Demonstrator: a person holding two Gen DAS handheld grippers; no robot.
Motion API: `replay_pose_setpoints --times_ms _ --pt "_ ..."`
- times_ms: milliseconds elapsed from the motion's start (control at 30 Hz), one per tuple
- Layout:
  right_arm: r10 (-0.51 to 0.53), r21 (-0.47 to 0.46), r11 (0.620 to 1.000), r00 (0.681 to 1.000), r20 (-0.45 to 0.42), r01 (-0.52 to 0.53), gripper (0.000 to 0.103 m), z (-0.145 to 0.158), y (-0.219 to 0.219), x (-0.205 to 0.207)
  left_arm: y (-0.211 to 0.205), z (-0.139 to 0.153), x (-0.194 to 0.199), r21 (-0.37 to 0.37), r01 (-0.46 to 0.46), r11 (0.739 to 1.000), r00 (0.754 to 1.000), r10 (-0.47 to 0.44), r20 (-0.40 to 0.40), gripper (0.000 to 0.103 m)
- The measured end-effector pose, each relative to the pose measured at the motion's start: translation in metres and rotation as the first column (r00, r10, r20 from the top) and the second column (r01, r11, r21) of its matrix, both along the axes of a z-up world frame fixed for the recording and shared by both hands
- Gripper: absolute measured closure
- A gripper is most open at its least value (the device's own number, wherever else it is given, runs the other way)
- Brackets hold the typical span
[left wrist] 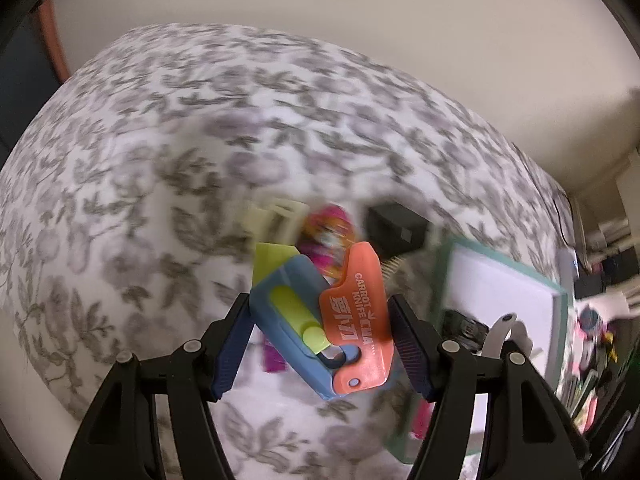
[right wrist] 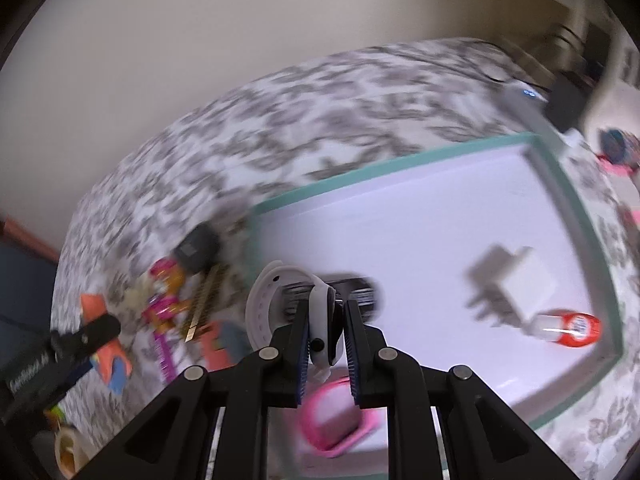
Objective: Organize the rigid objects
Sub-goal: 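Carry the knife with the left gripper into the tray while the right carries the white case there, then open the left gripper releasing the knife while the right gripper releases the white case in the tray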
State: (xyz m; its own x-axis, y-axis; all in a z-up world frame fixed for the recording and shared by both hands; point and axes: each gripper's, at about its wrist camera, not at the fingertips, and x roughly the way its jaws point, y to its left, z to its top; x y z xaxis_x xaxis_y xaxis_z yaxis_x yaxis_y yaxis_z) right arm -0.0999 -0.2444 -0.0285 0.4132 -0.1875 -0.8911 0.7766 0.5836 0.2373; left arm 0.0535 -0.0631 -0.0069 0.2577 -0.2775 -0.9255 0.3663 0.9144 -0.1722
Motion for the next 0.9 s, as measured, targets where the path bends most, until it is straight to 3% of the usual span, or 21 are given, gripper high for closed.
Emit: replay_pose_setpoints --times_ms 233,533,900 --pt "-0.149 -0.017 0.989 0.989 -0.014 0.149 0.086 0.002 -0.047 -0.049 -0.047 -0.011 -0.033 0.02 0.123 0.992 0.992 -0.123 -0.023 0.034" --pt "-0.326 -0.031 0.945 0.944 -0.046 0.324 0.086 -0.002 -0.098 -0.108 -0.084 -0.024 -0.066 0.068 0.245 0.967 0.969 -0.244 -0.033 0.034" --pt "-0.231 -0.04 0.973 0.972 -0.043 0.229 0.086 -0.004 -0.089 -0.09 -0.111 -0.043 -0.09 0.121 0.325 0.938 0.946 -0.321 -0.049 0.034"
